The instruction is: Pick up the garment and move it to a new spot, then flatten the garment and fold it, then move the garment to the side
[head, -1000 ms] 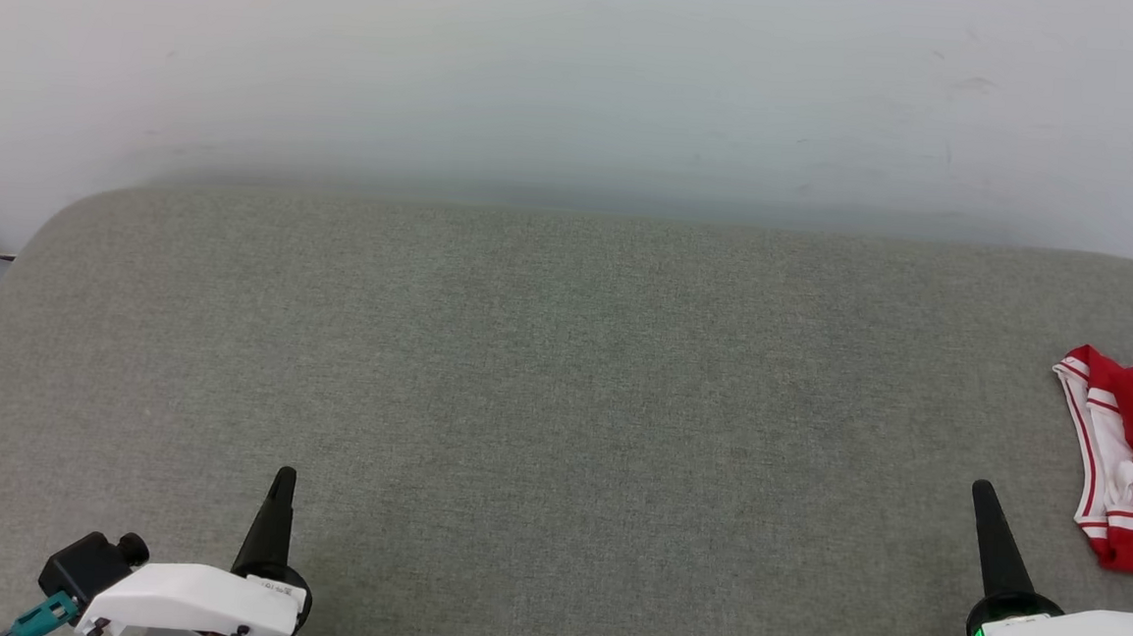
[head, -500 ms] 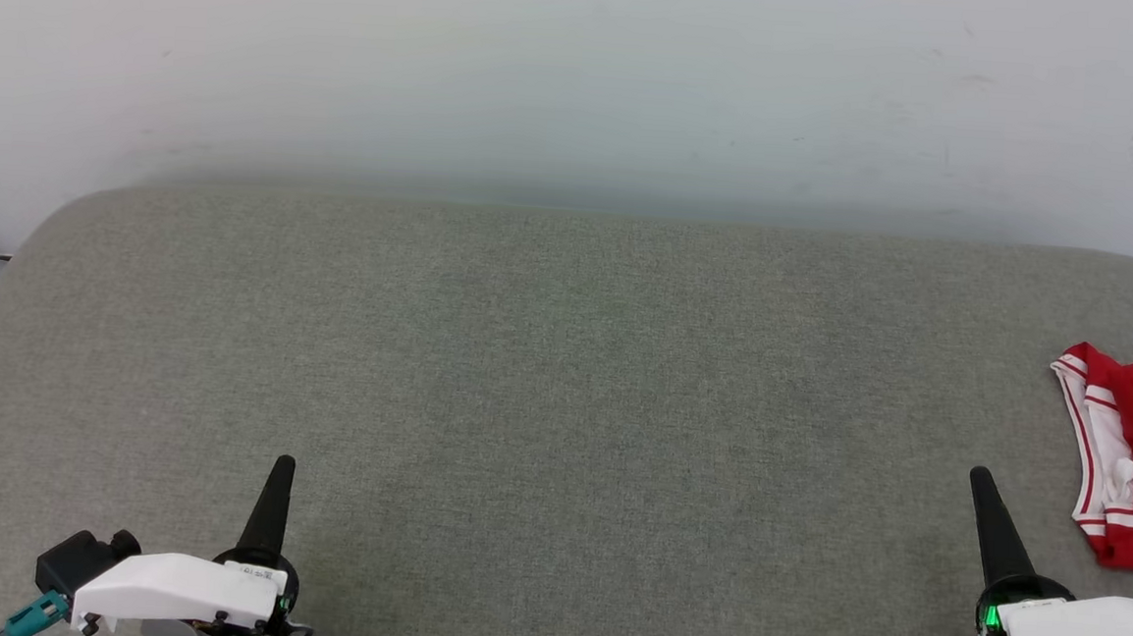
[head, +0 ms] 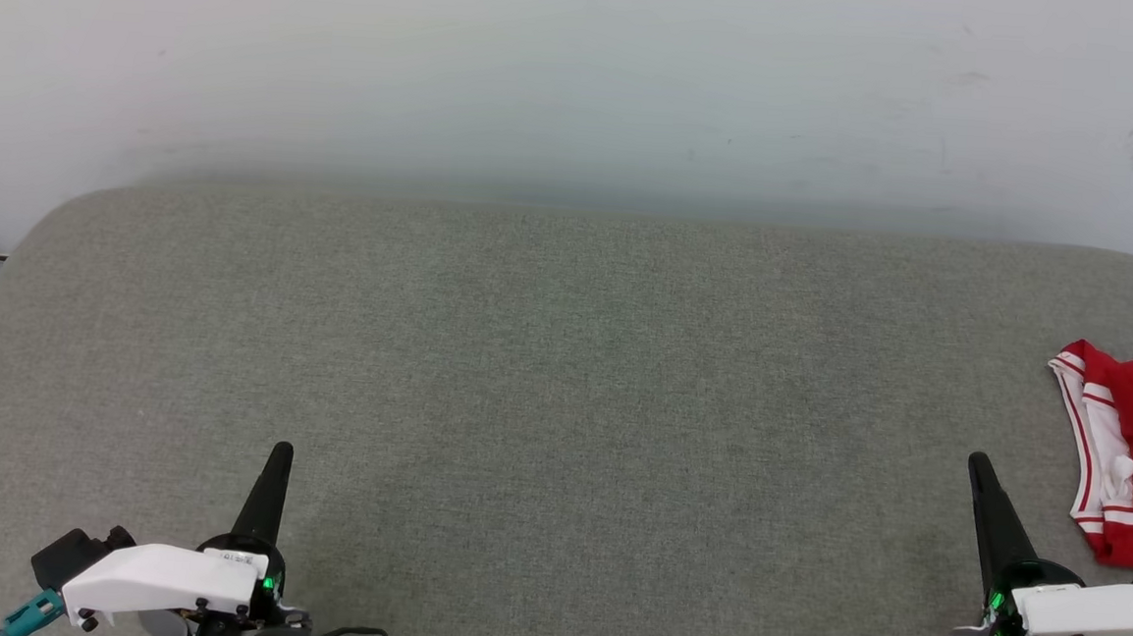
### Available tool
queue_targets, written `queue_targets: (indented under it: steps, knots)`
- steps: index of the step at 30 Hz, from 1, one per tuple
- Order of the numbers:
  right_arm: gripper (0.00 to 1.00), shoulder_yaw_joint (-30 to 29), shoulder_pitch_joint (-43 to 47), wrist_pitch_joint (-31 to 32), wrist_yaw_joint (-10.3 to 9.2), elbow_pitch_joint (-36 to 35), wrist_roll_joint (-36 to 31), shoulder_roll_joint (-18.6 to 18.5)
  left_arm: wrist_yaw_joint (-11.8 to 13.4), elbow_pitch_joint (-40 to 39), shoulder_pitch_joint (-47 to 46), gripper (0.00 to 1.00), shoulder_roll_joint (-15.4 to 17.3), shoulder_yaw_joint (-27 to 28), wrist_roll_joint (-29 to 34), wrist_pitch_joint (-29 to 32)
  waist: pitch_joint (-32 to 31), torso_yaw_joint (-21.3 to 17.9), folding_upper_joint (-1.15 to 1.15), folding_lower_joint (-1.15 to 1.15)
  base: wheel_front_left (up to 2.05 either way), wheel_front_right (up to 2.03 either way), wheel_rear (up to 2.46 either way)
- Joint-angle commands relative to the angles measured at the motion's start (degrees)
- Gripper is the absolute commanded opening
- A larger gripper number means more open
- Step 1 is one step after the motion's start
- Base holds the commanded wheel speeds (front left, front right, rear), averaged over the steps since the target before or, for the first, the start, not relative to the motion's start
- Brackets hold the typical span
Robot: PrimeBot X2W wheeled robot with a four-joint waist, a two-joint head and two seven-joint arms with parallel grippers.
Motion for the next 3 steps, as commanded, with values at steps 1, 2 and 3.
queue_targets:
  steps: [1, 2, 3]
  knots:
    - [0.0, -0.12, -1.04, 0.36, -0.03, 0.01, 1.44, -0.16, -0.46, -0.01, -1.45, 0.0, -0.22, 0.27, -1.53, 0.35, 0.01, -0.02, 0.0, 0.0, 0.0, 0.0, 0.0]
    - [0.0, -0.13, -1.15, 0.47, -0.03, 0.08, 1.93, -0.15, -0.52, 0.04, -1.49, 0.0, -0.24, 0.33, -2.0, 0.54, 0.02, -0.04, 0.0, 0.0, 0.0, 0.0, 0.0]
    - [0.0, -0.14, -1.27, 0.55, -0.03, 0.13, 2.38, -0.14, -0.61, 0.1, -1.52, 0.0, -0.26, 0.41, -2.47, 0.69, 0.03, -0.06, 0.0, 0.0, 0.0, 0.0, 0.0]
